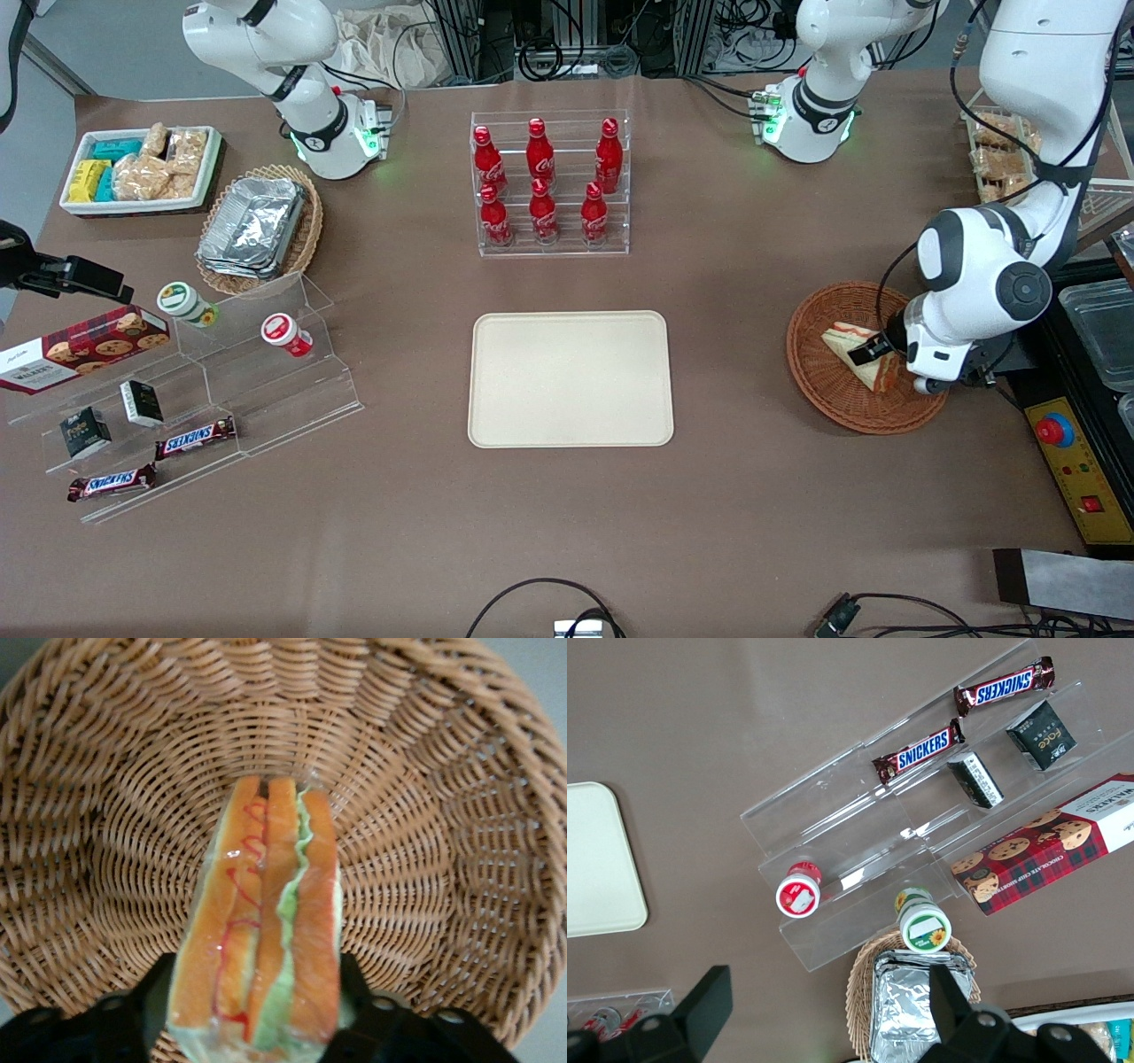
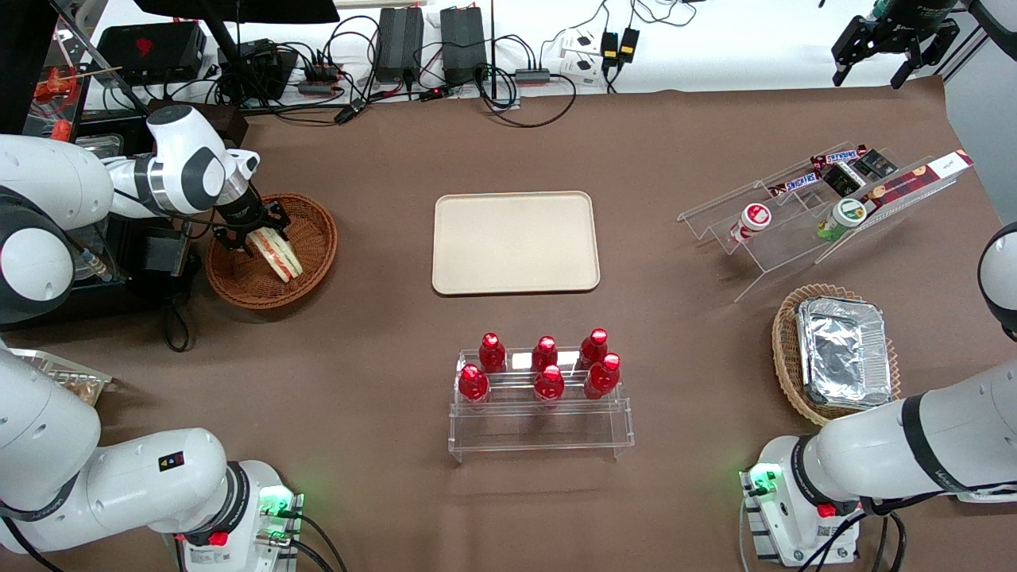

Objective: Place sandwich from basket to tray
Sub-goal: 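Close the left gripper on the sandwich and lift it from the basket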

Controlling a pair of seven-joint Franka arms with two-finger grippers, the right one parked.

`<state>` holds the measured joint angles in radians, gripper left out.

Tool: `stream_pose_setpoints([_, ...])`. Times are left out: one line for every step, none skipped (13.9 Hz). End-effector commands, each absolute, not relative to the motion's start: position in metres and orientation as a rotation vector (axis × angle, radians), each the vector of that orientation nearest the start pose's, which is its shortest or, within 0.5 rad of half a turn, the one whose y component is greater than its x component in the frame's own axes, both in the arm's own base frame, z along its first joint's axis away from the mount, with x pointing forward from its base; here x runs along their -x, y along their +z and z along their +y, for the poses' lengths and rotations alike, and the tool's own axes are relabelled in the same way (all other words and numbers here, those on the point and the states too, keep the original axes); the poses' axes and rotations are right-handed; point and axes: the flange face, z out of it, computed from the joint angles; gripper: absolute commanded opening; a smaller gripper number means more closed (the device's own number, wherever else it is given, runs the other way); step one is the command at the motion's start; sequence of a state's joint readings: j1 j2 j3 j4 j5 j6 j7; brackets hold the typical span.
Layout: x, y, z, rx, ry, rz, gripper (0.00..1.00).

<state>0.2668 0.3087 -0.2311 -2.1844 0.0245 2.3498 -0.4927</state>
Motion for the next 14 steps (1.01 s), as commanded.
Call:
stream_pose_setpoints([-0.558, 0.263, 0.013, 3.061, 0.182, -0.782, 0.00])
stream_pose_setpoints([-0.565, 0.275, 0.011, 3.069, 0.148, -0.773, 0.00])
stream_pose_setpoints([-0.571, 0.283, 0.011, 3.064, 0.168, -0.769, 0.00])
stream_pose_setpoints([-0.577, 0.295, 0.010, 3.055, 0.211, -0.761, 0.00])
stream_pose_setpoints([-0.581, 0.309, 0.010, 3.040, 0.280, -0.752, 0.00])
stream_pose_setpoints([-0.588, 0.328, 0.003, 3.037, 0.316, -0.729, 0.00])
stream_pose_setpoints([-0.593, 0.344, 0.002, 3.032, 0.334, -0.718, 0.00])
stream_pose_setpoints([-0.599, 0.360, 0.001, 3.035, 0.336, -0.701, 0.00])
stream_pose_setpoints([-0.605, 0.379, -0.012, 3.047, 0.333, -0.656, 0.00])
stream_pose_setpoints([-0.612, 0.401, -0.024, 3.059, 0.327, -0.625, 0.00])
stream_pose_setpoints([-0.618, 0.427, -0.045, 3.075, 0.315, -0.574, 0.00])
stream_pose_setpoints([-0.622, 0.448, -0.065, 3.087, 0.316, -0.524, 0.00])
stream_pose_setpoints([-0.621, 0.465, -0.093, 3.096, 0.304, -0.461, 0.00])
stream_pose_setpoints([-0.620, 0.477, -0.120, 3.107, 0.271, -0.398, 0.00])
